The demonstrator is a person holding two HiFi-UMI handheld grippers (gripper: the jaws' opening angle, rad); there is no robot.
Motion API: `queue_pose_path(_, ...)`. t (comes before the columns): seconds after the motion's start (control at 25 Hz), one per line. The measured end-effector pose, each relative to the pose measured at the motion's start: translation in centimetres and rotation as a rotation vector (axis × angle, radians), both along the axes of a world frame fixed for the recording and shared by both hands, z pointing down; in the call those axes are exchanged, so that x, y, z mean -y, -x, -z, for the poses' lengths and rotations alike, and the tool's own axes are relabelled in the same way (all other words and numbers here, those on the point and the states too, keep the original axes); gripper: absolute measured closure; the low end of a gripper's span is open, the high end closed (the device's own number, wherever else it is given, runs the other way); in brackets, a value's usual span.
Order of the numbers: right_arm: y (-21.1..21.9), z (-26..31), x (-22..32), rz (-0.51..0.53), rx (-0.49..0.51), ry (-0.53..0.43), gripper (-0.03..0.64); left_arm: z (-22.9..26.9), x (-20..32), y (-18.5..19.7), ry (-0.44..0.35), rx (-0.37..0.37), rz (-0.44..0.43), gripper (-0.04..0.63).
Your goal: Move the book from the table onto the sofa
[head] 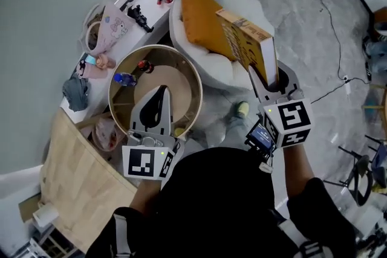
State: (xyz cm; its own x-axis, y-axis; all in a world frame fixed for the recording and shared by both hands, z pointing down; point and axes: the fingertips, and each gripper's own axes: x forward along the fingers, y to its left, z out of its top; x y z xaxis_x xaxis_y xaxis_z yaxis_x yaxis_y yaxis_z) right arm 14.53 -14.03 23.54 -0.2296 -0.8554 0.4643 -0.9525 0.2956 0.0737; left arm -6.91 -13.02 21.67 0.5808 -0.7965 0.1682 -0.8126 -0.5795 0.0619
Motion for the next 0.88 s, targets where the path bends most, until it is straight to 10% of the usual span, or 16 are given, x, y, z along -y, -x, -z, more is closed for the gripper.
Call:
queue_pose_path(0.56,-26.6,1.5,-0.7,-0.128,0.091,-0.04,0.465,4.0,3.2,-27.4,-0.074,0.105,-0.139,0.589)
queue_pose_path(0.88,-33.4,-0.5,-0.7,-0.168,0.096,-0.012,0.465,4.7,3.8,-32.5,-0.087,0.157,-0.165,0.589)
